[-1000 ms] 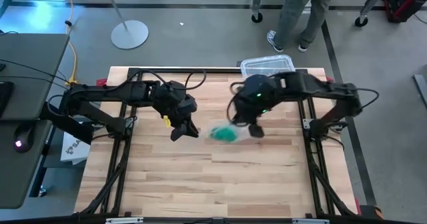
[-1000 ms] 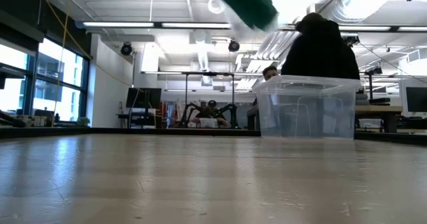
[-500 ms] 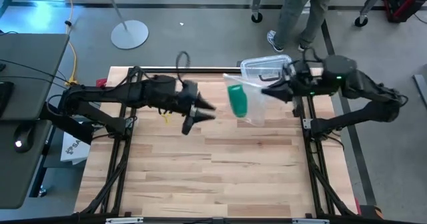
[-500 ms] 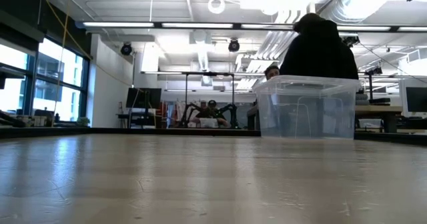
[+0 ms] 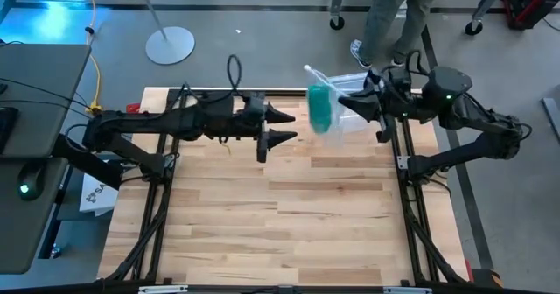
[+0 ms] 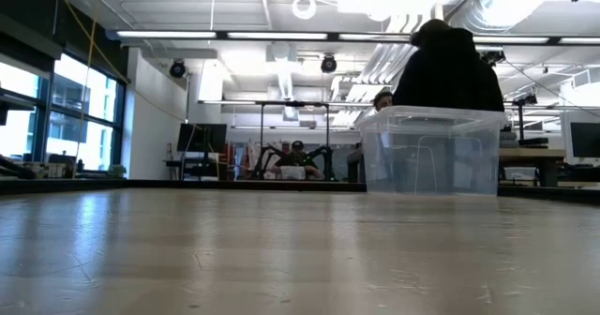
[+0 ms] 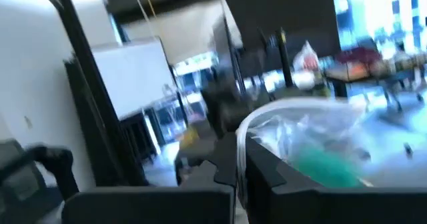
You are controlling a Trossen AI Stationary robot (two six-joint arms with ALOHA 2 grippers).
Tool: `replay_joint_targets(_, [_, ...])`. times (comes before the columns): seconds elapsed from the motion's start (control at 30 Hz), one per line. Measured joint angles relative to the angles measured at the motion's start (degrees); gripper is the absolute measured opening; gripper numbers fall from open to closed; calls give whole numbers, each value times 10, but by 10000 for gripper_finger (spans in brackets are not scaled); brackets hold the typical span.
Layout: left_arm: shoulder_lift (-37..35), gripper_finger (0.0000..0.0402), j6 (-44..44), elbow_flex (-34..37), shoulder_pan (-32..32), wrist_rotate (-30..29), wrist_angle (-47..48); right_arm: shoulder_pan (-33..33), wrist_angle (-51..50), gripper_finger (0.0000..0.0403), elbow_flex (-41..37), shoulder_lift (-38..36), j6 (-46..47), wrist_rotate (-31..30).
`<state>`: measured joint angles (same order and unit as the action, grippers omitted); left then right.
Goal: Roll bandage
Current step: Close the transparent zip bag
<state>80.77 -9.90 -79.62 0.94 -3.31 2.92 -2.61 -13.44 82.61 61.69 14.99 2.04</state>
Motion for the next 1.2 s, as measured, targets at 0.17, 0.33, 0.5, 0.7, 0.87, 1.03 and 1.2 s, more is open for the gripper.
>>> replay_joint_targets(0.17, [23,236,-87,6,3,36,-20,0,69,0,0,1,-20,1])
replay_joint_targets(0.33, [82,234,-115,21,6,110,-238,0,115,0,0,2,-34,1])
replay_joint_targets(0.5, [157,232,-190,21,16,112,-442,0,124,0,0,3,-30,1])
replay_joint_targets(0.7, [255,232,-388,3,25,111,-700,0,145,0,0,13,-30,1])
replay_joint_targets(0.87, [302,232,-499,-41,26,105,-724,0,170,0,1,35,-41,1])
replay_joint_targets(1.03, [320,230,-524,-86,25,112,-733,0,184,0,1,56,-46,1])
replay_joint_targets(1.2, [319,164,-484,-105,32,134,-732,0,188,0,1,61,-44,1])
